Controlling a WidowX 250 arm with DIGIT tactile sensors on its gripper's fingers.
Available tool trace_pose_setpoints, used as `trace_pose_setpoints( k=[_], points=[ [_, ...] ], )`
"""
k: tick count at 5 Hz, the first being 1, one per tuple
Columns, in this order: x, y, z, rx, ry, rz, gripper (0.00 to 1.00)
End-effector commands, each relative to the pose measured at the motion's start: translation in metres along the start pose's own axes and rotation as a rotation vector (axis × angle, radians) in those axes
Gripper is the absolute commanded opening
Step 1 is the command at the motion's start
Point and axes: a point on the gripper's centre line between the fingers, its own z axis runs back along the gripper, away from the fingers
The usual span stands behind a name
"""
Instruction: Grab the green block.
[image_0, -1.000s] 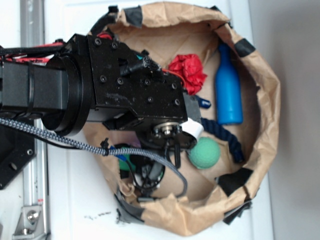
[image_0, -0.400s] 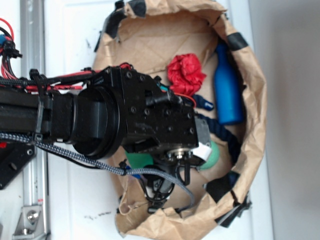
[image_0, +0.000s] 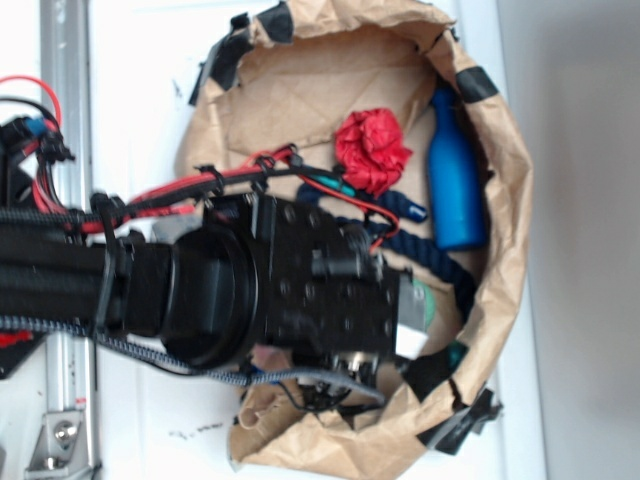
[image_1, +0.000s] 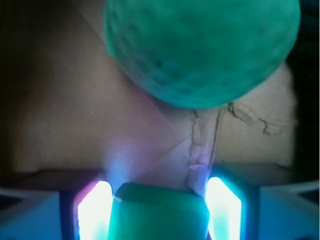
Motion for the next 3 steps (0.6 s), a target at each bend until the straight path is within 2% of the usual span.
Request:
trace_pose_setpoints(
  k=[1,2,3],
  points=[
    [0.001,0.035,0.027,0.012,-0.057,0.089,0.0],
    [0.002,0.055,0.05,0.02,-0.097,0.145,0.0],
    [-0.006,0.08,0.101,0.048,-0.212,0.109,0.0]
  ],
)
